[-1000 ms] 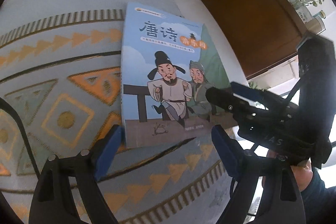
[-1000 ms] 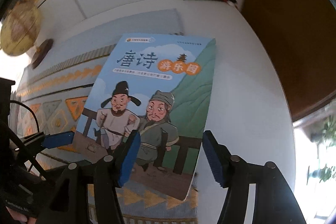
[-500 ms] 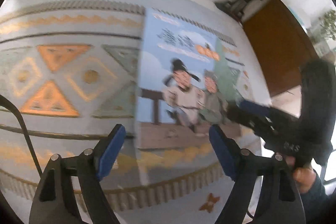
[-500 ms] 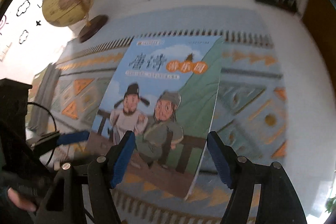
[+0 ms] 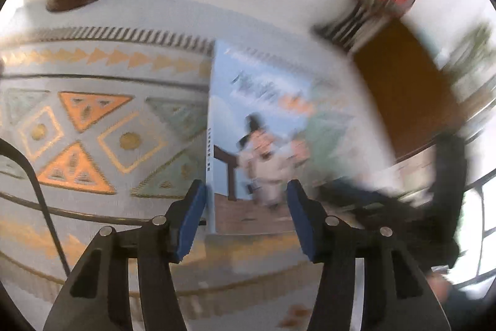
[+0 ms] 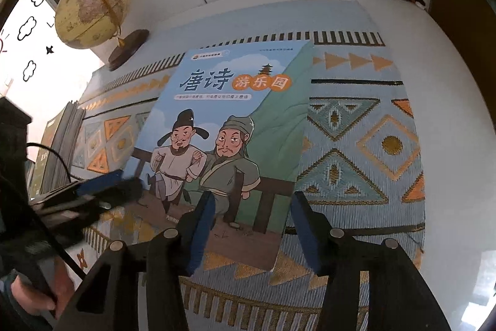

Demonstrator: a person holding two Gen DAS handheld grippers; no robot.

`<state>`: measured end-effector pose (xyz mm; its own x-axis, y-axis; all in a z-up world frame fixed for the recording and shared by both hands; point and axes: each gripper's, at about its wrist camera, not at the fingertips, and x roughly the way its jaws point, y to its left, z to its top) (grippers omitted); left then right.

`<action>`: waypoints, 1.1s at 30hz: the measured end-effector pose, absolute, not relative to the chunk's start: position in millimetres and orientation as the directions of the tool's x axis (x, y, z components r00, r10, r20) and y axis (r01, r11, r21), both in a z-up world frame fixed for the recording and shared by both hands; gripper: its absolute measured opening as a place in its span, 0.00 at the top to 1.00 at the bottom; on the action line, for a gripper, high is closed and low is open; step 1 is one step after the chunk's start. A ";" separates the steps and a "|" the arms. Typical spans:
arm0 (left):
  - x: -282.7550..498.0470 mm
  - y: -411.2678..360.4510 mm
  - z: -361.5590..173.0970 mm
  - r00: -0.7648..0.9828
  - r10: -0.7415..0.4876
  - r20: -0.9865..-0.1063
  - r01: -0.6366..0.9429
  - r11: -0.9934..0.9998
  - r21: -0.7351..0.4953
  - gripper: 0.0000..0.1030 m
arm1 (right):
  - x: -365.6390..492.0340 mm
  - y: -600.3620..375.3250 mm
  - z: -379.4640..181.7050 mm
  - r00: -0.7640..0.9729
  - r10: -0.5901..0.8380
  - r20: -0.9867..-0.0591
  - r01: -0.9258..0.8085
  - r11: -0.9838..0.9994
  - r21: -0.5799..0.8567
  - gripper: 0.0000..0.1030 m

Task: Organize books
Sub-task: 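Close the left gripper on the blue book edge while the right gripper closes on it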

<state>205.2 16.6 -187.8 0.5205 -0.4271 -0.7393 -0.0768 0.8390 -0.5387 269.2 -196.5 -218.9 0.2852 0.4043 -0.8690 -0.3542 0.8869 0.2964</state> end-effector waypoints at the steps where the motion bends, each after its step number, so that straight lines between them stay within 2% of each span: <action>1: 202.8 26.5 -185.6 0.534 -0.486 -0.692 -0.073 0.789 -0.610 0.51 | 270.7 -199.7 -219.8 0.283 0.416 -0.864 -0.347 0.884 0.312 0.51; 3: 207.9 41.4 -192.7 0.536 -0.589 -0.605 -0.089 0.673 -0.734 0.51 | 272.8 -204.9 -221.6 0.279 0.436 -0.855 -0.329 0.880 0.342 0.51; 4: 210.9 44.6 -199.4 0.534 -0.597 -0.598 -0.113 0.651 -0.751 0.51 | 273.1 -206.2 -222.6 0.278 0.443 -0.853 -0.324 0.879 0.351 0.51; 7: 223.2 36.7 -221.5 0.490 -0.529 -0.693 -0.159 0.727 -0.668 0.51 | 271.5 -205.4 -222.7 0.283 0.450 -0.847 -0.335 0.874 0.352 0.51; 12: 238.5 20.0 -231.7 0.492 -0.504 -0.710 -0.174 0.742 -0.647 0.51 | 270.7 -202.2 -222.7 0.287 0.442 -0.850 -0.341 0.876 0.340 0.51; 15: 248.2 20.8 -234.0 0.491 -0.575 -0.654 -0.194 0.660 -0.726 0.67 | 274.9 -207.7 -223.5 0.264 0.472 -0.841 -0.304 0.868 0.391 0.48; 18: 247.7 24.0 -227.3 0.498 -0.690 -0.526 -0.183 0.509 -0.841 0.67 | 282.8 -218.5 -226.2 0.217 0.542 -0.812 -0.241 0.836 0.493 0.39; 21: 251.4 22.6 -220.6 0.501 -0.758 -0.418 -0.174 0.385 -0.907 0.67 | 288.6 -234.4 -230.8 0.192 0.621 -0.760 -0.170 0.783 0.598 0.34; 23: 252.4 22.1 -219.0 0.502 -0.786 -0.362 -0.169 0.321 -0.932 0.67 | 290.8 -244.0 -236.0 0.173 0.686 -0.707 -0.112 0.726 0.678 0.28; 25: 255.0 20.8 -221.7 0.504 -0.810 -0.300 -0.174 0.245 -0.954 0.67 | 294.7 -256.8 -244.7 0.163 0.759 -0.630 -0.037 0.643 0.765 0.27; 29: 256.5 17.8 -233.2 0.488 -0.826 -0.281 -0.215 0.199 -0.956 0.67 | 295.8 -272.5 -261.6 0.162 0.842 -0.515 0.081 0.508 0.857 0.26; 33: 249.0 26.2 -246.9 0.484 -0.832 -0.269 -0.257 0.159 -0.953 0.67 | 291.5 -270.2 -258.4 0.146 0.842 -0.519 0.066 0.515 0.855 0.27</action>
<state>249.0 26.2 -246.9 0.4843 -0.8325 -0.2692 -0.2567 0.1590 -0.9533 291.5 -270.2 -258.4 0.1461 0.8423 -0.5189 0.0660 0.5151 0.8546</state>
